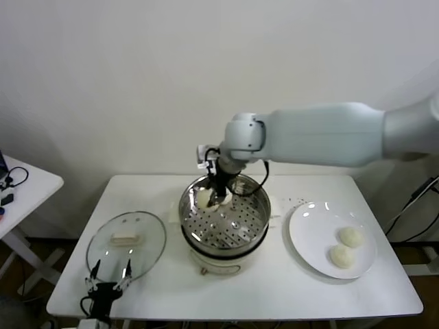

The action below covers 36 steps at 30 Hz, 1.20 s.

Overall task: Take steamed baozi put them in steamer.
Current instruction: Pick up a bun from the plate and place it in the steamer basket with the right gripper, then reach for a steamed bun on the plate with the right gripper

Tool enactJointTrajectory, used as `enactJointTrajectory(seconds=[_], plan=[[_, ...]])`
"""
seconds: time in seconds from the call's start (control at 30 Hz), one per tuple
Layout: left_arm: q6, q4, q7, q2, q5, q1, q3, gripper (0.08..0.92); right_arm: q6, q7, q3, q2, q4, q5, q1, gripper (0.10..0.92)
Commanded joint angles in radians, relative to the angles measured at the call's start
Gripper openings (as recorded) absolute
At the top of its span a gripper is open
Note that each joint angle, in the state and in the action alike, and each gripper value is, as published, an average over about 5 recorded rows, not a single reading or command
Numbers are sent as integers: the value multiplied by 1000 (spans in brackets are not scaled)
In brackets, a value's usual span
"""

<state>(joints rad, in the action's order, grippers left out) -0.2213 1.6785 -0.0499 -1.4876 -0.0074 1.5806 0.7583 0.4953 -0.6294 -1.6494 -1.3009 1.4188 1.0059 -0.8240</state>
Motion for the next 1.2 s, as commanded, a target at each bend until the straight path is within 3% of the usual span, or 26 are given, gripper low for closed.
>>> enactJointTrajectory(seconds=[0.03, 0.33, 0.57, 0.67, 0.9, 1.2], plan=[[-3, -8, -1, 2, -2, -1, 1, 823, 5, 17, 4, -97, -123, -68, 139, 555], [-3, -14, -1, 3, -3, -7, 3, 823, -1, 12, 4, -104, -132, -90, 159, 590], [0, -14, -1, 2, -2, -9, 4, 823, -37, -22, 2, -50, -81, -101, 74, 766], [2, -11, -2, 0, 0, -9, 4, 823, -72, -74, -27, 24, -27, -86, -16, 812], [-1, -22, -1, 0, 3, -16, 3, 823, -212, -269, -227, 304, 120, -129, -298, 823], [1, -29, 0, -7, 4, -21, 1, 823, -388, -391, -509, 615, 162, -429, -411, 823]])
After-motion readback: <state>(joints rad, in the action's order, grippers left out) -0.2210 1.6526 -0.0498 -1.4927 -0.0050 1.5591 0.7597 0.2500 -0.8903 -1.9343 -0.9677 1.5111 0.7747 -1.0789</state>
